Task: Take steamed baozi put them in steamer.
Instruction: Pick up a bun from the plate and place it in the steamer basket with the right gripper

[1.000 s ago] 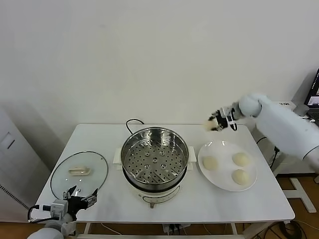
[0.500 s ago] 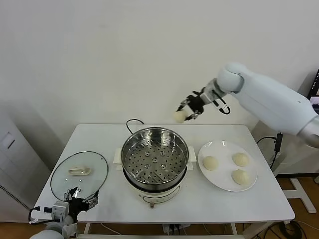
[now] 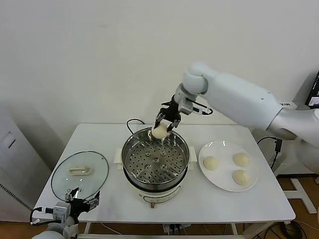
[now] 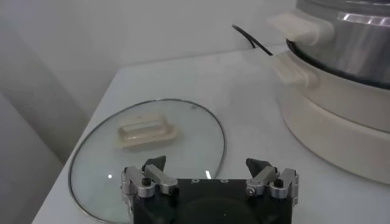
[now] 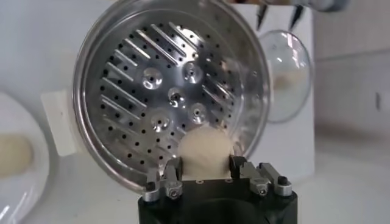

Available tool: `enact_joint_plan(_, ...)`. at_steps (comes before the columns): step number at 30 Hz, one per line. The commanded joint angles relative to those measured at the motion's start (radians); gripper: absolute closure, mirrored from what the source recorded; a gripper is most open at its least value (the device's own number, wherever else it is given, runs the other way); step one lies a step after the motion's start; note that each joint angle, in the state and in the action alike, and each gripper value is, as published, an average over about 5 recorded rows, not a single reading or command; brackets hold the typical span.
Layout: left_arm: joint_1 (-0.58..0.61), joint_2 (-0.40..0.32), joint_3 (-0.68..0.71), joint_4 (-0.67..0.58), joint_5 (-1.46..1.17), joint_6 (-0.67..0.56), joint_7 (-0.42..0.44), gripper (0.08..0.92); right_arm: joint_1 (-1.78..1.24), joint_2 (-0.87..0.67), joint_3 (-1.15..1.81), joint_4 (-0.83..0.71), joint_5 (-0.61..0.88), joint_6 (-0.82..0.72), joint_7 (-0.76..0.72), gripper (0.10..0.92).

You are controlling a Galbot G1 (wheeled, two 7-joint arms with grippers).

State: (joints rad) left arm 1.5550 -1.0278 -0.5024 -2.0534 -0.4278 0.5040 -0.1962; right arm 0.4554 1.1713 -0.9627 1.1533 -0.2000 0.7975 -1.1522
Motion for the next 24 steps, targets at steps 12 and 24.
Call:
enact_joint_plan(12,-0.001,-0.003,0.010,0.000,0.009,0.000,0.001,0.177,-0.198,0.092,0.107,-0.017,-0.372,0.075,0.015,0.540)
enact_joint_plan(24,-0.005,-0.008,0.016,0.001,0.011,0.001,0.002,0.177,-0.246,0.103,0.146,-0.034,-0.441,0.075,0.036,0.542)
